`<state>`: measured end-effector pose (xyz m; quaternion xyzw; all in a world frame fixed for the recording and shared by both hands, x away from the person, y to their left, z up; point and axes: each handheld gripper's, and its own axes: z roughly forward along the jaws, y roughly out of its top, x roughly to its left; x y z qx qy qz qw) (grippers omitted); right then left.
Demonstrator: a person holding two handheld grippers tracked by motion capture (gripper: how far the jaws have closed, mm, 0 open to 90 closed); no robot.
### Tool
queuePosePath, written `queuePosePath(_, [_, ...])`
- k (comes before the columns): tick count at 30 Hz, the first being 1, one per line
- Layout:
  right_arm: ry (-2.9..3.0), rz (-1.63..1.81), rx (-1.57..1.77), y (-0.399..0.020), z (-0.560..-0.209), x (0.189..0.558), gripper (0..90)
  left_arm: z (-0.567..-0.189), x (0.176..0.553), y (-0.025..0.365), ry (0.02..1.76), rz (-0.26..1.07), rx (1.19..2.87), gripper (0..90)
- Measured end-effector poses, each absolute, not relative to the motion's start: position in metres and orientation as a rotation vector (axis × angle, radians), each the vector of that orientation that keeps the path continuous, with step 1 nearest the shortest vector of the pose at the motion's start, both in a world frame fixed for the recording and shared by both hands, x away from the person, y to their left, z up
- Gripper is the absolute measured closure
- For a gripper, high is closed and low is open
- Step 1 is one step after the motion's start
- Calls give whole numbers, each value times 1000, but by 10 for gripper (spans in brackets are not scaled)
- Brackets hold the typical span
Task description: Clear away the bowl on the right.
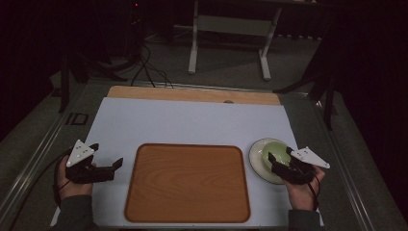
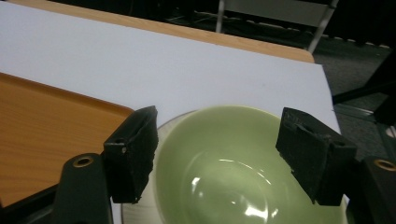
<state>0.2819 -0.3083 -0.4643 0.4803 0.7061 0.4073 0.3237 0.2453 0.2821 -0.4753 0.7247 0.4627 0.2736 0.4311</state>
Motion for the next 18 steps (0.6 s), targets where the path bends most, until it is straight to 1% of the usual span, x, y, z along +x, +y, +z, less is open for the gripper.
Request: queuePosePath(18, [1838,1017,1383,-322,-473,289,272,-476,245,281,1158,691,1813,17])
